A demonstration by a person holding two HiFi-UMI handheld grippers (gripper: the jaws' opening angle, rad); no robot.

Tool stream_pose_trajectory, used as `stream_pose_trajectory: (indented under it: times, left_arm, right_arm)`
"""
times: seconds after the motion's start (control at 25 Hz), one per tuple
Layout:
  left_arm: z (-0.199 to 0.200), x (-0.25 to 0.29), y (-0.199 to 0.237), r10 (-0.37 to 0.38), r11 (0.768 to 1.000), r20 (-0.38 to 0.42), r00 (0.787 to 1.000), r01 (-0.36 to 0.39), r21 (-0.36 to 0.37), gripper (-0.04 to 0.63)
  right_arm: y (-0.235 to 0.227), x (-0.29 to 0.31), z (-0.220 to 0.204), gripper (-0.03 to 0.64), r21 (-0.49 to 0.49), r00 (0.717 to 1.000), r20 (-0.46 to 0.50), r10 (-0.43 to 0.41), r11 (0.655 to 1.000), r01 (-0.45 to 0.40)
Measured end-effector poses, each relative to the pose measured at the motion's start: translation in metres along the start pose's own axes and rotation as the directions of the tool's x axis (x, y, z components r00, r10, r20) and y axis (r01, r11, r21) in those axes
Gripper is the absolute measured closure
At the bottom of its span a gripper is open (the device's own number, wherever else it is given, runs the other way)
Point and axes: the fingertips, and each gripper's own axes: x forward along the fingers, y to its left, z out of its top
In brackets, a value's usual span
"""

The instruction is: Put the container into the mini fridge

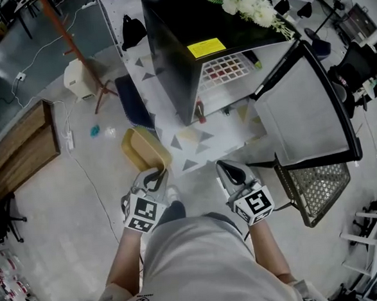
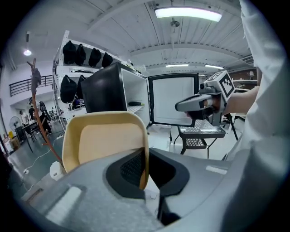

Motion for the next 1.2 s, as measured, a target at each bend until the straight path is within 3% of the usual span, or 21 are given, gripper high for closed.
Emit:
stream_pose_trajectory:
  times: [0.12,0.28,0.48,0.84,1.2]
  left_arm:
    - [-0.004,0.005,0.025,-0.028,1.0,0.002,1.0,0.028,-0.003,0.586]
    - [-0.011,0.018,0.044,-0.119,0.993,-0.013,0.993,0.119,0.008,0.586]
    - [-0.017,0.035,0.04,-0.252,0.965,-0.065,0.965,0.256,0.05,0.585]
    - [-0.021,0.078,-0.018,-0.49,0.855,-0.171,0.855,0.51,0.098,0.584]
    - [0.002,0.122,-0.087,-0.621,0.738,-0.236,0.748,0.659,0.145,0.584]
  right_arm:
    - [0.0,0.027,0.008,0.612,0.002,1.0,-0.003,-0.015,1.0,0.015]
    - [-0.006,0.047,0.01,0.612,0.015,0.998,-0.012,-0.065,0.998,0.065]
    - [-0.022,0.052,0.008,0.612,0.038,0.99,-0.022,-0.137,0.99,0.138]
    - [-0.057,0.031,-0.006,0.612,0.086,0.968,-0.031,-0.249,0.964,0.251]
    - [-0.103,-0.012,-0.025,0.612,0.139,0.943,-0.06,-0.326,0.933,0.331]
